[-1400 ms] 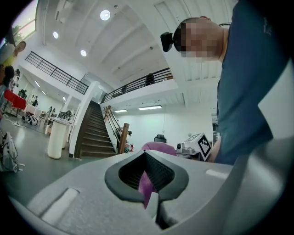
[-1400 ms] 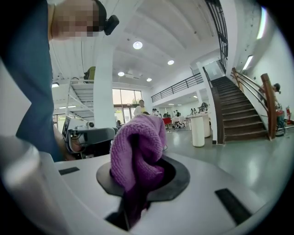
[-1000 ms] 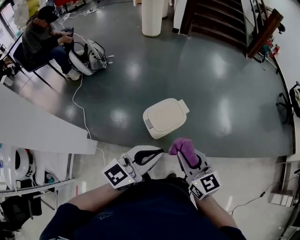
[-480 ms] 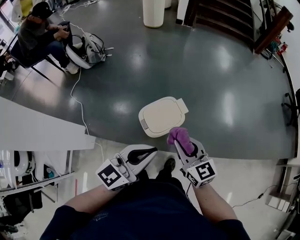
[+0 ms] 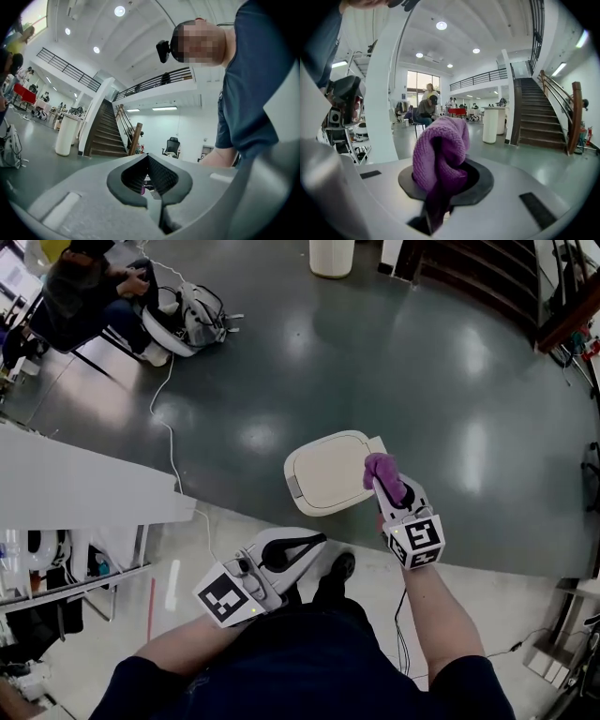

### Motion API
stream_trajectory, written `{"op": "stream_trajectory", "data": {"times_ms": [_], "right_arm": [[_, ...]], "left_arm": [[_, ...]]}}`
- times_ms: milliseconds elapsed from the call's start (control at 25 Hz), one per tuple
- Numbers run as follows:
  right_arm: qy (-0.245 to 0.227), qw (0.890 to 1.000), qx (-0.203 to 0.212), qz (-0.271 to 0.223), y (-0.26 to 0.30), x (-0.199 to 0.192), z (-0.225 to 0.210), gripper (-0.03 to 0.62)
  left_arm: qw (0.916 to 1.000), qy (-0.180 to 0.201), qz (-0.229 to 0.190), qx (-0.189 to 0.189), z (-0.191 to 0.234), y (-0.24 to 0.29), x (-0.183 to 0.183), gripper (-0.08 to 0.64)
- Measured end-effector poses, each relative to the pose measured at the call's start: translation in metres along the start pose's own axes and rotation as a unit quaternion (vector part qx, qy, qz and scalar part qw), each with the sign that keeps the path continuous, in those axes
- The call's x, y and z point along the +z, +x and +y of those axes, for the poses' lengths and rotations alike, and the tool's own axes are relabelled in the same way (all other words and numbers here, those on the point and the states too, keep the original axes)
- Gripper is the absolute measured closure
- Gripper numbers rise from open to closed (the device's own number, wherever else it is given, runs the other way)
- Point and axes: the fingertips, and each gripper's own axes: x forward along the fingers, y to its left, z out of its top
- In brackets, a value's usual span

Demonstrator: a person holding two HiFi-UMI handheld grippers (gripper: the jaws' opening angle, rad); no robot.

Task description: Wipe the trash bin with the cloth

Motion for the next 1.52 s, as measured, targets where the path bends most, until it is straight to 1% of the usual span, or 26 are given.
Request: {"op": "stream_trajectory", "data": {"times_ms": [160,320,400,600,840,1040,1120,1240,1360,1520], "right_arm": [[-0.010,1.000,-0.001,0.013,0.036,-0.011,-0.018,0.517],[-0.020,0.999,-0.001,0.035,0.070,-0.028,-0.027,0.517],[-0.027,0.998,0.001,0.050,0.085,-0.039,-0.031,0.517],[-0.045,0.995,0.005,0.087,0.116,-0.071,-0.045,0.517],[-0.071,0.988,0.000,0.139,0.157,-0.109,-0.059,0.517],[-0.078,0.978,0.012,0.192,0.186,-0.145,-0.065,0.517],[-0.077,0.975,0.017,0.205,0.194,-0.152,-0.060,0.517],[-0.079,0.975,0.024,0.205,0.206,-0.152,-0.044,0.517],[-0.092,0.973,0.049,0.205,0.216,-0.148,-0.013,0.517],[-0.107,0.969,0.088,0.203,0.227,-0.146,0.040,0.517]], "left_arm": [[0.9998,0.008,0.013,0.016,0.018,0.006,-0.010,0.561],[0.9993,0.011,0.025,0.025,0.043,0.020,-0.023,0.561],[0.9992,0.015,0.025,0.027,0.054,0.028,-0.028,0.561],[0.9991,0.009,0.026,0.031,0.073,0.045,-0.040,0.561],[0.9989,-0.008,0.026,0.038,0.093,0.043,-0.051,0.561],[0.9983,-0.017,0.038,0.042,0.101,0.032,-0.059,0.561],[0.9983,-0.017,0.035,0.044,0.106,0.024,-0.059,0.561],[0.9980,-0.023,0.030,0.051,0.112,0.007,-0.059,0.561],[0.9977,-0.024,0.032,0.055,0.115,-0.006,-0.061,0.561],[0.9973,-0.027,0.026,0.063,0.116,-0.022,-0.062,0.561]]}}
